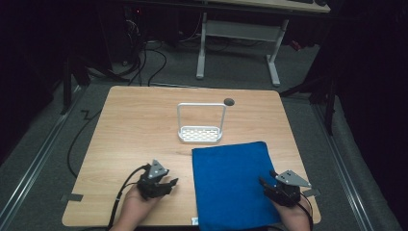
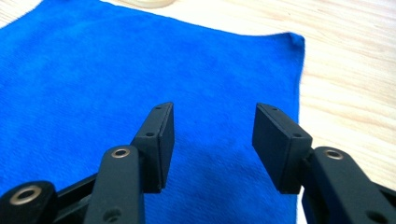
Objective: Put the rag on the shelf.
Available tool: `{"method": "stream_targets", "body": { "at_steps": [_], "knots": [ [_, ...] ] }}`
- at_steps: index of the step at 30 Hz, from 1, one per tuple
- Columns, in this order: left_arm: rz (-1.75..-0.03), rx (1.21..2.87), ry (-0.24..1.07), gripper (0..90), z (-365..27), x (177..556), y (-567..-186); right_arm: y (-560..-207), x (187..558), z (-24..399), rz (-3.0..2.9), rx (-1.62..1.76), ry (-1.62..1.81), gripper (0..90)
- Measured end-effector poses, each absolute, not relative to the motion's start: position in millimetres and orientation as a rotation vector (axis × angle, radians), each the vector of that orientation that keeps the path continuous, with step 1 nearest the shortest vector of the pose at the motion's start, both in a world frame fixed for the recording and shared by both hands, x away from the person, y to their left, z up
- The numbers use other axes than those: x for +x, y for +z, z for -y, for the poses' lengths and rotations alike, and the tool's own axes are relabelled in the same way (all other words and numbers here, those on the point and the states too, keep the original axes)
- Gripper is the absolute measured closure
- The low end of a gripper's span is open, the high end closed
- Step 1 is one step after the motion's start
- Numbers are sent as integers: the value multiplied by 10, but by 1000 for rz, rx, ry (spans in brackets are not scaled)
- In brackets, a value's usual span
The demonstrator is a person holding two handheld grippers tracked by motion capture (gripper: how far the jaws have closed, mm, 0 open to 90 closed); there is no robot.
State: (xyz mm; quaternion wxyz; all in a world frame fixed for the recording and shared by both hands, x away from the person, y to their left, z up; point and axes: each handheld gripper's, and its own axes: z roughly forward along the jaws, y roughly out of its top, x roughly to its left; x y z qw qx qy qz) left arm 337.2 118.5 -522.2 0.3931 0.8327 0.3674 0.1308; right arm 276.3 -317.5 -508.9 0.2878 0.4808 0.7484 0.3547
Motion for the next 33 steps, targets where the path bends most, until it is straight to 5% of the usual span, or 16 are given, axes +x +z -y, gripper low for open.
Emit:
{"method": "stream_targets", "body": {
  "at_steps": [4,19,22,24,26,33],
  "knots": [
    [-994,1995,301,520,-1356,3462,-5179,-5081,2760,3132,-2006,1277,943,498],
    [-913,2029,300,699,-1198,3390,-5180,-5084,2795,3147,-2013,1298,962,540],
    [-884,2036,254,772,-1072,3373,-5178,-5064,2791,3165,-1999,1306,966,604],
    [-840,2057,203,870,-854,3358,-5162,-5058,2787,3179,-2002,1290,928,807],
    [-807,2075,190,900,-708,3346,-5151,-5051,2800,3213,-2013,1302,927,900],
    [-713,2131,165,900,-259,3311,-5201,-5112,2888,3388,-2010,1361,850,900]
  ]
}}
